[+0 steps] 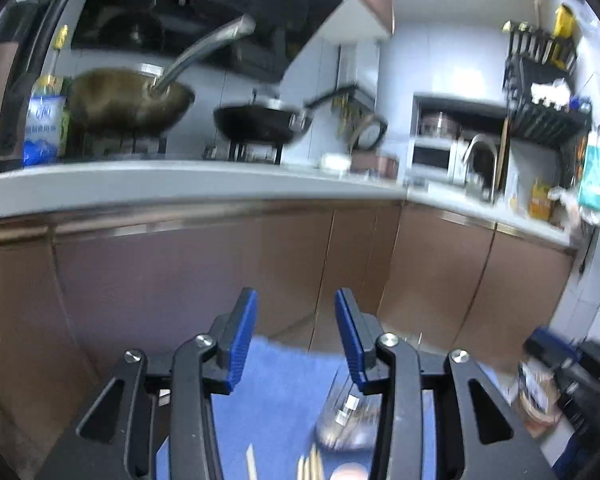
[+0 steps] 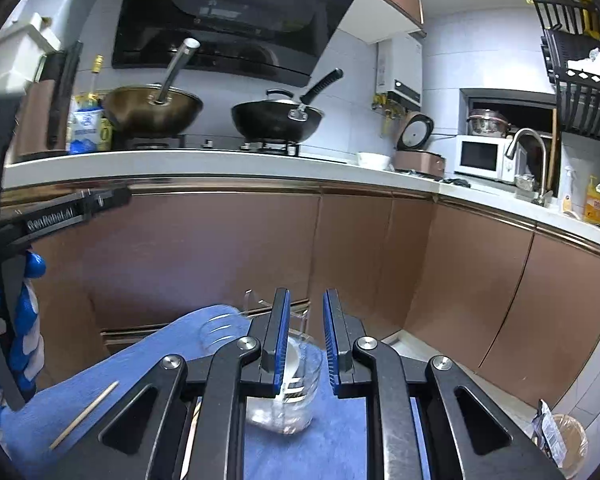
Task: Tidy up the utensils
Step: 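Lift the chopstick into the holder with the left tool while the right tool drops the spoon in, then move both tools back down toward the remaining utensils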
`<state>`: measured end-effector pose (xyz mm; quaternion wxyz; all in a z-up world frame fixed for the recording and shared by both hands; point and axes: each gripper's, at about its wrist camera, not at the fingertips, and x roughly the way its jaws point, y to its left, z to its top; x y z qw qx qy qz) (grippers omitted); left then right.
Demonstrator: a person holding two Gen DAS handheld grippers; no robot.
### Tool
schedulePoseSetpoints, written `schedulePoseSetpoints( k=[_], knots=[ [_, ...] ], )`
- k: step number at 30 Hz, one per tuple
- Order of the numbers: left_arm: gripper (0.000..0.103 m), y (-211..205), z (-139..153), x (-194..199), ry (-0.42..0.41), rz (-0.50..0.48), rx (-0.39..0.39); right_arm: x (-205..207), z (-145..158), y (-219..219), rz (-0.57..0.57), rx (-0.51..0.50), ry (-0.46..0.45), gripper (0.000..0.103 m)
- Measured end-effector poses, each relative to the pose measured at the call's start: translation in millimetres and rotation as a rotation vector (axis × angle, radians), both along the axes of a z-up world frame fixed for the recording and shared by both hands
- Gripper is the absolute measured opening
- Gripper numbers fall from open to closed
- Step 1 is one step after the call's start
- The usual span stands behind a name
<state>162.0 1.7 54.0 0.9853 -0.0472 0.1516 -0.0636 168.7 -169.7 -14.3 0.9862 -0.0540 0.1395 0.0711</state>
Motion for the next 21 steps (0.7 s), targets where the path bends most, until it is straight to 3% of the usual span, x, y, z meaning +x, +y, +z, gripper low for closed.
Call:
schedulePoseSetpoints(
  k=[5,9,15,21],
  knots=[
    [0.039,19.2,-27.1,-8.5,0.228,-0.09,-0.026,-31.6,5.0,-4.2,0.059,0.034,0.069,0.017],
    [0.038,25.4,-61.0,-10.8,0.394,-0.143,-0.035,-42.7,-7.8,-5.2,0.12,0.069,0.178,0.017],
    [0.038,20.3,-114.6,2.3,0.605,-0.225,-0.075,-36.0,-53.8,-4.0,0.213,0.176,0.391,0.017],
    [0.031,7.5,-149.0,29.5,0.726,-0.266,-0.087,-12.3,-99.2,11.2,0.268,0.196,0.543,0.017]
  ],
)
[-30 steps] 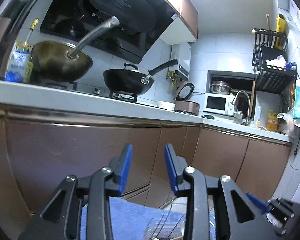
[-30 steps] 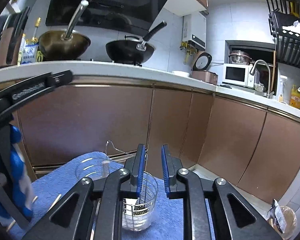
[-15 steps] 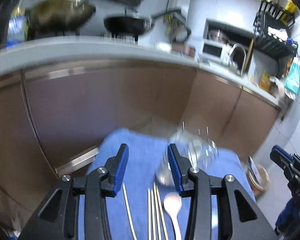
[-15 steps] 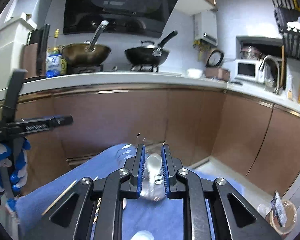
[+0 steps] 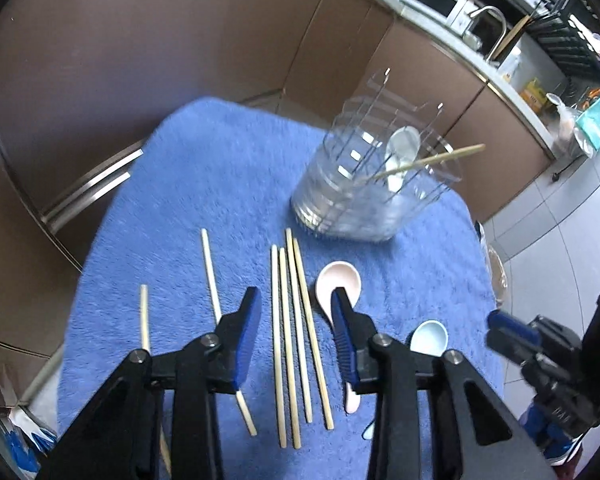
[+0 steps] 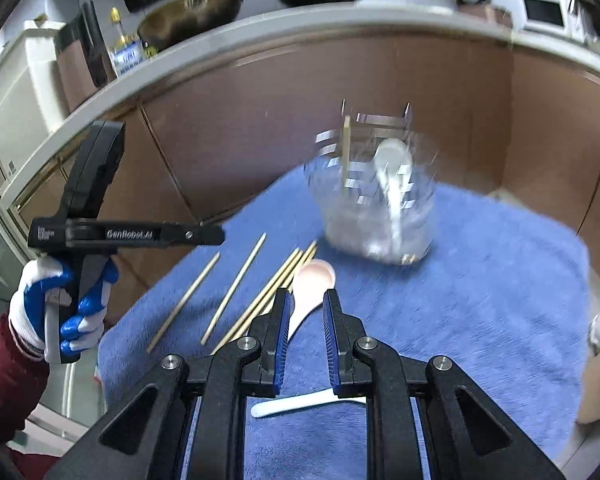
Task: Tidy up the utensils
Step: 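Move both tools back down toward the remaining utensils, then grasp another chopstick with the left tool while the right tool grasps a pale pink spoon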
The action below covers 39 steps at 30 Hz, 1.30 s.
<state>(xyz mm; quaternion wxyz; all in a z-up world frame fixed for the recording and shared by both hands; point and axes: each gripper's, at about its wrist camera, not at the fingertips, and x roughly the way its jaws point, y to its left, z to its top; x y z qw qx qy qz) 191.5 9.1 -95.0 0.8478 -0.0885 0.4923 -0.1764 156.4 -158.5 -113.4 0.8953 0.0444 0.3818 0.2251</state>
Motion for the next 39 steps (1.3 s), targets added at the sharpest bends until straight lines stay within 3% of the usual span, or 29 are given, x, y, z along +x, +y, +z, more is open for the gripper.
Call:
schedulePoseSetpoints(
  k=[9,15,29,39],
  knots=[
    [0.026,-13.6,-41.5,57.1,0.126,-0.04,0.051,53.7,-51.0,10.5,0.035,0.031,0.163,0.017],
    [0.023,-17.7,-54.9,76.0,0.158,-0.064,0.083,81.3,-75.6,20.9,0.039,0.018,0.229,0.017],
    [0.019,-25.3,-77.7,88.4,0.191,-0.101,0.11,117.1,-94.9,34.2,0.045,-0.013,0.289,0.017],
    [0.019,-25.5,-78.5,87.2,0.194,-0.112,0.133,122.7,-102.0,46.2,0.059,-0.028,0.303,0.017]
  ],
)
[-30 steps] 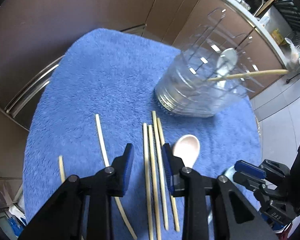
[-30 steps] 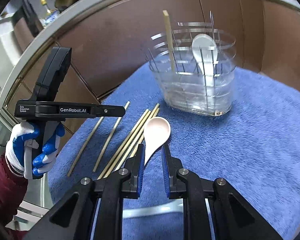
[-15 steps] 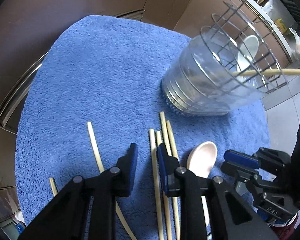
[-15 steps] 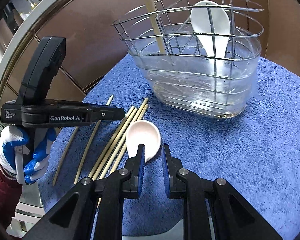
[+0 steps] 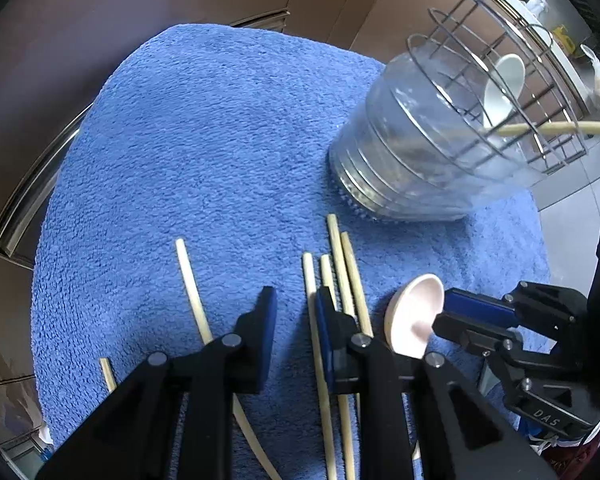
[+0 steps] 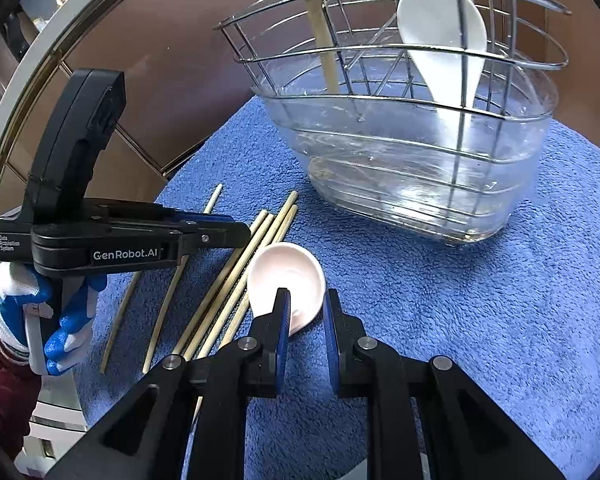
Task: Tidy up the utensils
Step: 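Grasp another chopstick with the left tool while the right tool grasps a pale pink spoon, then carry the chopstick into the holder with the left tool while the right tool releases the spoon there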
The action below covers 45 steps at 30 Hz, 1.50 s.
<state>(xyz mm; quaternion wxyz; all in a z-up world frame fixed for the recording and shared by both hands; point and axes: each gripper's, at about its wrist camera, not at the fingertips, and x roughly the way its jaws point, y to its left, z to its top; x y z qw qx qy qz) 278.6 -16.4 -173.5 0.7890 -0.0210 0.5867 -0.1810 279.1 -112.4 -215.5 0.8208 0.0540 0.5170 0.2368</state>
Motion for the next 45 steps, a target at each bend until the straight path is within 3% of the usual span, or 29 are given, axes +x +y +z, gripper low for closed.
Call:
schedulePoseSetpoints(
  k=[16,17,19,21,28,36,45],
  knots=[
    [0.018,-30.3,-3.5,2.1,-0.002,-0.103,0.094,13.2,-16.4,16.7,0.03,0.017,0.033,0.017],
    [0.017,-31.0,-3.7,2.0,-0.003,-0.1,0.097,13.3,-17.6,17.6,0.033,0.017,0.033,0.01],
    [0.013,-32.6,-3.8,2.1,-0.01,-0.088,0.101,11.8,-17.3,17.8,0.039,0.025,0.023,0.009],
    [0.006,-33.6,-4.2,1.1,-0.014,-0.073,0.086,9.1,-14.1,16.8,0.042,0.028,0.008,0.009],
    [0.004,-18.6,3.5,-11.3,-0.07,0.027,-0.016,-7.4,11.5,10.0,0.019,0.06,-0.068,0.006],
    [0.004,5.0,53.2,-39.5,-0.214,0.123,-0.127,-44.2,58.5,-2.8,-0.015,0.1,-0.226,0.006],
    [0.004,16.1,149.3,-84.7,-0.485,0.156,-0.214,-90.1,134.4,-33.6,-0.087,0.139,-0.471,0.006]
  ],
)
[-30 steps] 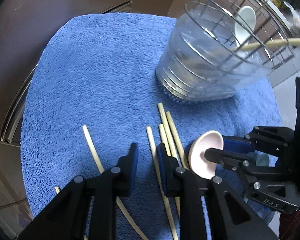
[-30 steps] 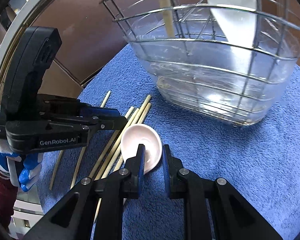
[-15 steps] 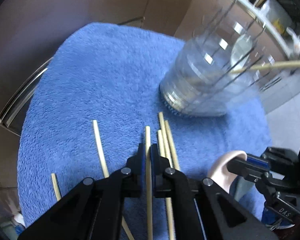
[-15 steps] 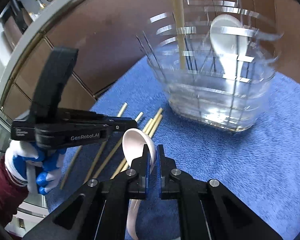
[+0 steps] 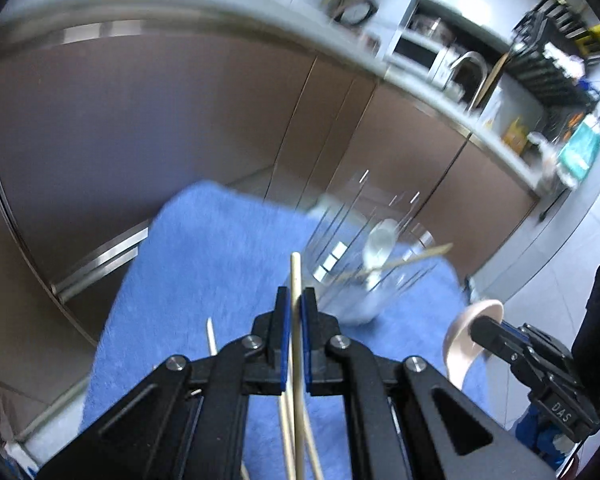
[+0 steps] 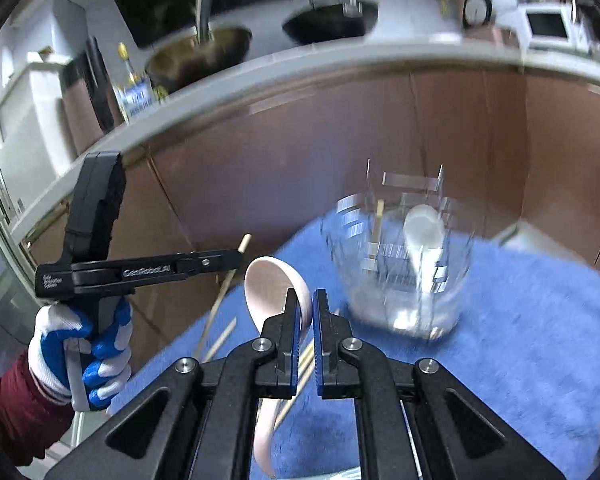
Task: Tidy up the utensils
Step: 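Carry the chopstick into the holder with the left tool while the right tool releases the spoon there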
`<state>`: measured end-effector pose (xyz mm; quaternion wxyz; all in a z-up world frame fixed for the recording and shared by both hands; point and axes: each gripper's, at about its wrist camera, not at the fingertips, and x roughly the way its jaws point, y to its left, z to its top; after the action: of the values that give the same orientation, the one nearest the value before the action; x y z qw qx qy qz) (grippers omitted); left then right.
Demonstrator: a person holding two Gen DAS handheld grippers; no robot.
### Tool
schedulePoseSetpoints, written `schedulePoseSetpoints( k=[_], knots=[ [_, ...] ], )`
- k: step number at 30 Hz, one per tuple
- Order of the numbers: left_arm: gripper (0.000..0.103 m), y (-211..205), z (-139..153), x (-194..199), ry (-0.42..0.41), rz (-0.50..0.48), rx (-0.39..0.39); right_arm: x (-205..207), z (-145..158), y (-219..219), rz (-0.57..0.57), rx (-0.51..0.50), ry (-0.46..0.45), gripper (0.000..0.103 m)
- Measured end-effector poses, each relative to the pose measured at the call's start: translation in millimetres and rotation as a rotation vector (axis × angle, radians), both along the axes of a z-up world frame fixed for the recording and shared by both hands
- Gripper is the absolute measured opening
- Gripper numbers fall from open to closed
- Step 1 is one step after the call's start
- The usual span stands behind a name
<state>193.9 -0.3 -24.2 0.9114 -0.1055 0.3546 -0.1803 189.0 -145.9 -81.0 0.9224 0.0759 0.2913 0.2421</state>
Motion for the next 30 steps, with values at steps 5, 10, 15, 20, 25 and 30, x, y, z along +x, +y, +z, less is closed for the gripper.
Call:
schedulePoseSetpoints(
  k=[5,10,15,20,25,30],
  knots=[
    [0.004,1.3,43.2,-11.6,-0.129,-0.001,-0.052,-12.0,46.5,-9.5,-0.063,-0.005,-0.161,0.006],
    [0.004,-9.9,79.7,2.9,-0.259,0.027,-0.102,-4.9,86.0,-28.8,-0.155,0.001,-0.306,0.006],
    [0.004,-19.5,101.0,24.4,-0.362,0.075,-0.114,24.3,93.4,-40.9,-0.245,-0.014,-0.379,0.006],
    [0.004,-36.0,106.2,52.6,-0.429,0.125,-0.113,61.5,76.8,-46.3,-0.306,-0.025,-0.383,0.006],
    [0.004,-52.9,97.4,73.1,-0.516,0.185,-0.096,87.1,63.1,-47.2,-0.346,-0.039,-0.393,0.006],
    [0.004,-66.1,71.3,82.4,-0.577,0.225,-0.065,97.7,45.0,-46.9,-0.362,-0.057,-0.414,0.006]
  ],
)
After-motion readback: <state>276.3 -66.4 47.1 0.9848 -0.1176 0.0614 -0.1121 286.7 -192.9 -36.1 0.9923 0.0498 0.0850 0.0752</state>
